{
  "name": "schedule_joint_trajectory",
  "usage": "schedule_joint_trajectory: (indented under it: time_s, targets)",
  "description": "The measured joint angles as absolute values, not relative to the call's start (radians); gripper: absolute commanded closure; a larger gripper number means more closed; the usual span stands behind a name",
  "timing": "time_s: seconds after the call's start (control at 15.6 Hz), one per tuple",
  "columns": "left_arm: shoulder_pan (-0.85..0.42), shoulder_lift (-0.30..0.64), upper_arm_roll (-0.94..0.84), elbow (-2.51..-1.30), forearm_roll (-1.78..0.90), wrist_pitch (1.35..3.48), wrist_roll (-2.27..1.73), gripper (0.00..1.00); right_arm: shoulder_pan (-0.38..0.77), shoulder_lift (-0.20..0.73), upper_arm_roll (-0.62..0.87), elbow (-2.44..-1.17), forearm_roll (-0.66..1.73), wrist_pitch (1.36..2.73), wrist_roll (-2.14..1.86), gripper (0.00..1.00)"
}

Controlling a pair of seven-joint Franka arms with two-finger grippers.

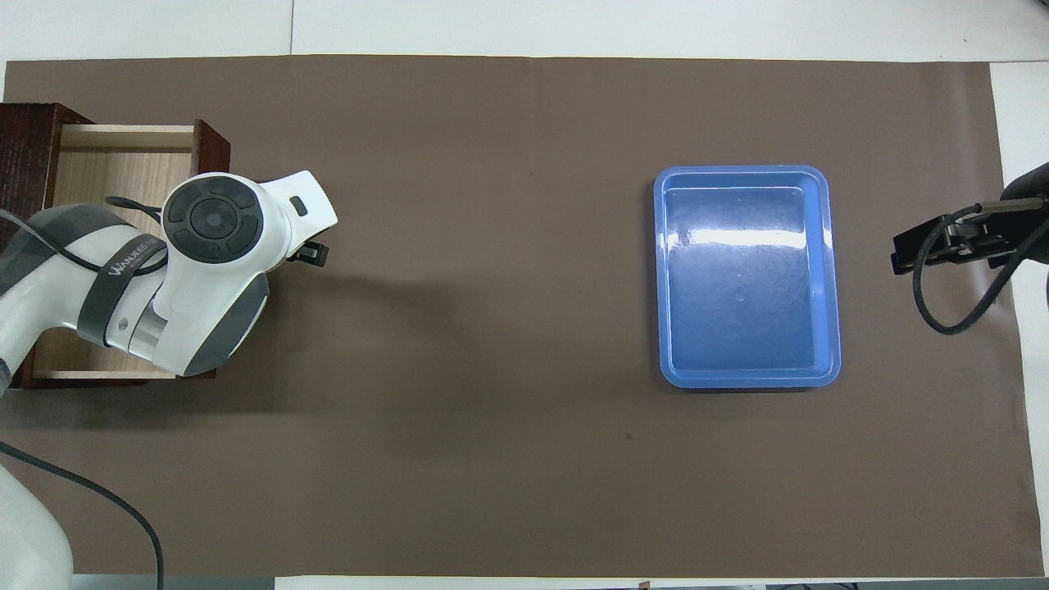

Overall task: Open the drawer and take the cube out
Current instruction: 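Pull the drawer open toward the robot with the left gripper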

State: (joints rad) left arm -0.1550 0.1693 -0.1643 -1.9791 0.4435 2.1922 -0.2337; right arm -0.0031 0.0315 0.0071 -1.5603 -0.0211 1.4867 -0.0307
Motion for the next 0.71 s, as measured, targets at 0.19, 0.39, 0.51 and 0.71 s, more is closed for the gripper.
schedule_joint_trajectory:
  time_s: [0.19,0.39,0.51,0.71]
  targets:
    - [-0.155,0.173,-0.167,-1.885,0.367,2.085,-0.235,0.00,-0.003,0.031,0.007,-1.563,-0.021,1.487,-0.031,0.00]
    - [-0.151,0.174,-0.159,-1.723,0.294,1.928,-0.235,0.00,-0.003,0.031,0.007,-1.565,-0.021,1.487,-0.031,0.00]
    - [-0.118,0.172,-0.148,-1.650,0.263,1.878,-0.235,0.00,-0.003,0.031,0.007,-1.566,-0.021,1.487,-0.031,0.00]
    - [-0.006,0.169,-0.142,-1.617,0.203,1.868,-0.208,0.00,-0.003,0.030,0.007,-1.568,-0.021,1.487,-0.031,0.00]
